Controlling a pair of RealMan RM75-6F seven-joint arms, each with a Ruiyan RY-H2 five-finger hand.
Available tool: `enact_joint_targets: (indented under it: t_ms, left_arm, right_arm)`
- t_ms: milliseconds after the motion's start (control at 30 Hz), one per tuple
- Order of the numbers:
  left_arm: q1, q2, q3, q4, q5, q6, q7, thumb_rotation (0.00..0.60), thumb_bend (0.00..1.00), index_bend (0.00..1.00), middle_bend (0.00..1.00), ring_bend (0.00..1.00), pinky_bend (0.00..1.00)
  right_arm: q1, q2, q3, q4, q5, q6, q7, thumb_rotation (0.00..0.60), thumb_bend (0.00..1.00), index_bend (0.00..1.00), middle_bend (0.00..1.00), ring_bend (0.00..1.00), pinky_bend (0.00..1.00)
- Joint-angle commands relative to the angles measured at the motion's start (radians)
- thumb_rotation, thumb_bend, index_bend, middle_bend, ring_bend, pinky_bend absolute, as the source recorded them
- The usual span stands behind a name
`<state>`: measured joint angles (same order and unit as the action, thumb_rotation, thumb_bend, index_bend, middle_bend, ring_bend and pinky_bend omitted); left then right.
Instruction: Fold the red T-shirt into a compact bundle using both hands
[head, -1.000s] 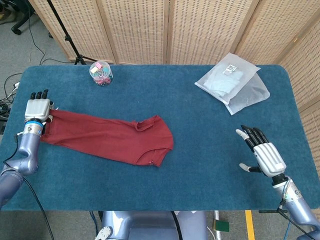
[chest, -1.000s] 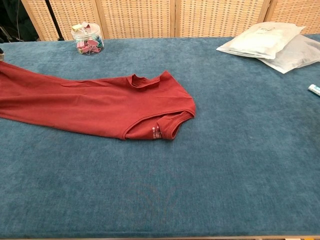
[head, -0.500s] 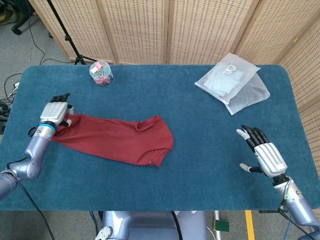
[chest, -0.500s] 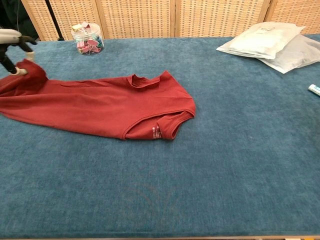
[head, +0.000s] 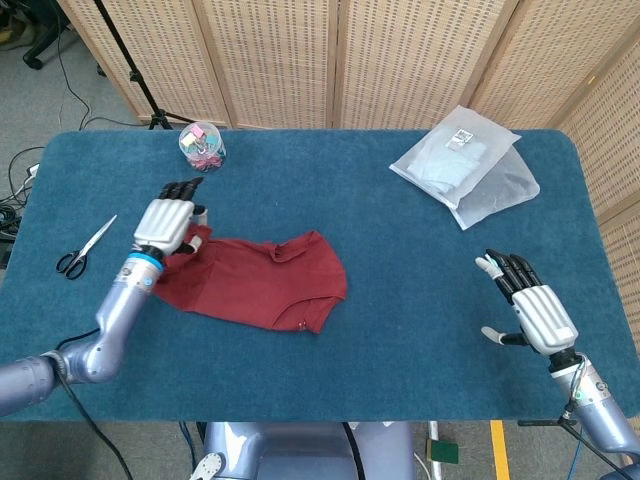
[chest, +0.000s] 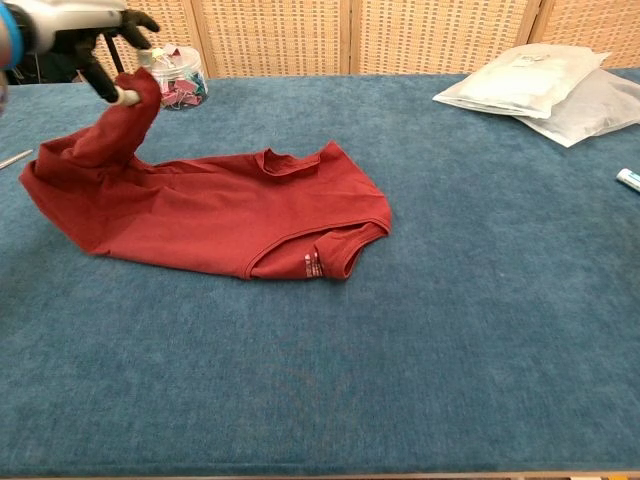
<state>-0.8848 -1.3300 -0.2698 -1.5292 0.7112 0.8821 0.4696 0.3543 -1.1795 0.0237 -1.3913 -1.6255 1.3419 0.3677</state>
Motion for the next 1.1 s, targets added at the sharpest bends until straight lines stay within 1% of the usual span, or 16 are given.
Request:
enact_joint_targets:
  t_ms: [33, 133, 267, 633, 967, 1100]
  left_arm:
    - [-0.051, -0.057, 0.002, -0.001, -0.043, 0.018, 0.051, 0.6, 0.61, 0.76, 0.0, 0.0, 0.0]
    - [-0.084, -0.106, 0.009, 0.022, -0.06, 0.03, 0.085, 0.6, 0.61, 0.76, 0.0, 0.0, 0.0]
    - [-0.115, -0.165, 0.009, 0.06, -0.076, 0.037, 0.101, 0.6, 0.61, 0.76, 0.0, 0.0, 0.0]
    - [-0.172, -0.302, 0.011, 0.179, -0.057, 0.043, 0.113, 0.6, 0.61, 0.76, 0.0, 0.0, 0.0]
    - [-0.208, -0.393, 0.007, 0.276, -0.038, 0.026, 0.114, 0.6, 0.59, 0.76, 0.0, 0.0, 0.0]
    - [-0.217, -0.43, 0.006, 0.319, -0.022, 0.02, 0.106, 0.6, 0.57, 0.76, 0.0, 0.0, 0.0]
  right_arm:
    - [0.0, 0.001, 0.0, 0.001, 0.0, 0.0, 0.004, 0.6, 0.0, 0.0, 0.0, 0.0, 0.01]
    - [0.0, 0.003, 0.001, 0.002, 0.0, 0.0, 0.011, 0.6, 0.0, 0.0, 0.0, 0.0, 0.01]
    - [0.001, 0.006, 0.002, 0.004, 0.0, 0.001, 0.021, 0.6, 0.0, 0.0, 0.0, 0.0, 0.01]
    - [0.002, 0.01, 0.001, 0.006, -0.001, -0.002, 0.039, 0.6, 0.0, 0.0, 0.0, 0.0, 0.01]
    - [0.003, 0.016, 0.001, 0.009, 0.0, -0.004, 0.055, 0.6, 0.0, 0.0, 0.0, 0.0, 0.01]
    - [0.004, 0.017, 0.001, 0.01, 0.0, -0.006, 0.059, 0.6, 0.0, 0.0, 0.0, 0.0, 0.01]
